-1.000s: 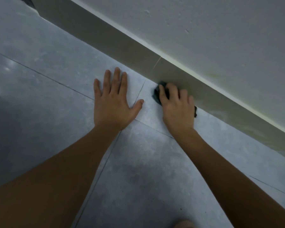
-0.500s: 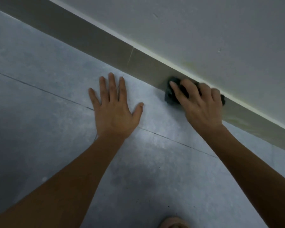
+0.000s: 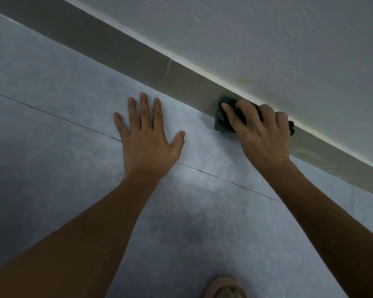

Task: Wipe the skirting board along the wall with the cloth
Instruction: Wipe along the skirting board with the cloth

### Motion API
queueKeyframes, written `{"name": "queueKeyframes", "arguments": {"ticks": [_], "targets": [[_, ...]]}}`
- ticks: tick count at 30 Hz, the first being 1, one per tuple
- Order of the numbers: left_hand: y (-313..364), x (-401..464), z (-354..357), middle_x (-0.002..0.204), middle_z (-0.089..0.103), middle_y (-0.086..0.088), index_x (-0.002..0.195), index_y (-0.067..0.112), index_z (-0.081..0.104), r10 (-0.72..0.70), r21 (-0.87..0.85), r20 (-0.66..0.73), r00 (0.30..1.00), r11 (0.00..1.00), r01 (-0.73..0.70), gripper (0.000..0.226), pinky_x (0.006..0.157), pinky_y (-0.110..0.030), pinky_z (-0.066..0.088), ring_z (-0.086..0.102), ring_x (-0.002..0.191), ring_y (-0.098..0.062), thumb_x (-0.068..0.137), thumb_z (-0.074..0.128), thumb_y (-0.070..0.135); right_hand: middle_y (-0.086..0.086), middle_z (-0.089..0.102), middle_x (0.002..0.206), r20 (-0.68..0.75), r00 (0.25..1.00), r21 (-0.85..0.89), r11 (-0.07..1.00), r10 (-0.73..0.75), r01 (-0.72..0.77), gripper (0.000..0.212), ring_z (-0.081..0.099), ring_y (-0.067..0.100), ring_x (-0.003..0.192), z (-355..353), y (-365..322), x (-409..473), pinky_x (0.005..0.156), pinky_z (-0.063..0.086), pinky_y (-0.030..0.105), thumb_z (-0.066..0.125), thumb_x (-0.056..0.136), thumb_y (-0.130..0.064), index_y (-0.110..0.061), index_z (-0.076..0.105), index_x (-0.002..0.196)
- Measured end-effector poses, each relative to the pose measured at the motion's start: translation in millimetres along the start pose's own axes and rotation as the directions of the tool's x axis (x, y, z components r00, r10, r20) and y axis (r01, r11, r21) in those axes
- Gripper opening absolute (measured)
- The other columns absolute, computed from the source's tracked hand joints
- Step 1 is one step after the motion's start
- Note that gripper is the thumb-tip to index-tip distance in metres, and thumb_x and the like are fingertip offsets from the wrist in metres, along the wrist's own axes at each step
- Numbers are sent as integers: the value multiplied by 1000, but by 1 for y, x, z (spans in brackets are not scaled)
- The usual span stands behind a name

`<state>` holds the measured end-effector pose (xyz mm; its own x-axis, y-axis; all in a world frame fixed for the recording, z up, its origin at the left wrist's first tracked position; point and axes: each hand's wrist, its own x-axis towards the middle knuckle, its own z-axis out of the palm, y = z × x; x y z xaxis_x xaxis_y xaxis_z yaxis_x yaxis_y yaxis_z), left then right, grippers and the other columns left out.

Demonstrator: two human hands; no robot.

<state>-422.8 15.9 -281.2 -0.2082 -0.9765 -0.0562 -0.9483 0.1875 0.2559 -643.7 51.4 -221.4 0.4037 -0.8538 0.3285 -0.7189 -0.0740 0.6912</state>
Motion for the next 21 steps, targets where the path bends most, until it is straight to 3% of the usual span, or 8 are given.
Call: {"name": "queueKeyframes", "arguments": {"ticks": [3,7,10,13,18,21], "targets": [[2,-2,1,160,-3,-15,153,14,1,-4,2,1,1000,1000,4,85,114,-59,-2,-4,146,-35,89,19,68,1,40,122,-41,999,28,999,18,-17,52,37,24,80,1,-11,13,63,26,34,31,91,-4,-26,57,131],[3,-2,0,160,-1,-15,153,14,3,4,-8,-3,1000,1000,-4,85,113,-59,-2,-3,146,-36,89,21,67,2,33,127,145,988,33,998,-59,55,53,34,25,84,10,-26,-3,65,28,34,46,84,-14,-26,51,135],[4,-3,0,160,-4,-15,153,14,0,4,7,2,1000,1000,-4,85,113,-57,-6,-5,146,-35,89,19,67,3,36,127,215,976,53,998,-45,35,51,35,26,84,12,-14,-30,64,33,35,37,87,-13,-25,54,134],[3,-4,-2,159,-5,-17,152,10,-2,17,33,10,1000,999,-17,81,113,-52,-10,-7,146,-34,91,15,62,3,41,123,152,988,45,999,-19,12,53,38,27,83,6,6,-42,60,39,32,34,87,-6,-25,58,130],[30,-13,2,159,0,-18,150,4,3,122,-29,-4,992,992,-122,68,113,-48,-10,-3,147,-31,95,16,40,-1,45,117,-128,988,21,996,90,-88,48,40,23,79,5,-1,-5,61,27,34,42,88,-4,-28,62,125],[41,-19,8,159,2,-17,151,4,5,138,-26,24,990,990,-137,75,114,-50,-9,-2,147,-32,91,12,49,0,43,120,-109,992,41,998,58,-53,46,39,23,79,13,-16,1,62,26,34,40,91,-8,-27,61,127]]}}
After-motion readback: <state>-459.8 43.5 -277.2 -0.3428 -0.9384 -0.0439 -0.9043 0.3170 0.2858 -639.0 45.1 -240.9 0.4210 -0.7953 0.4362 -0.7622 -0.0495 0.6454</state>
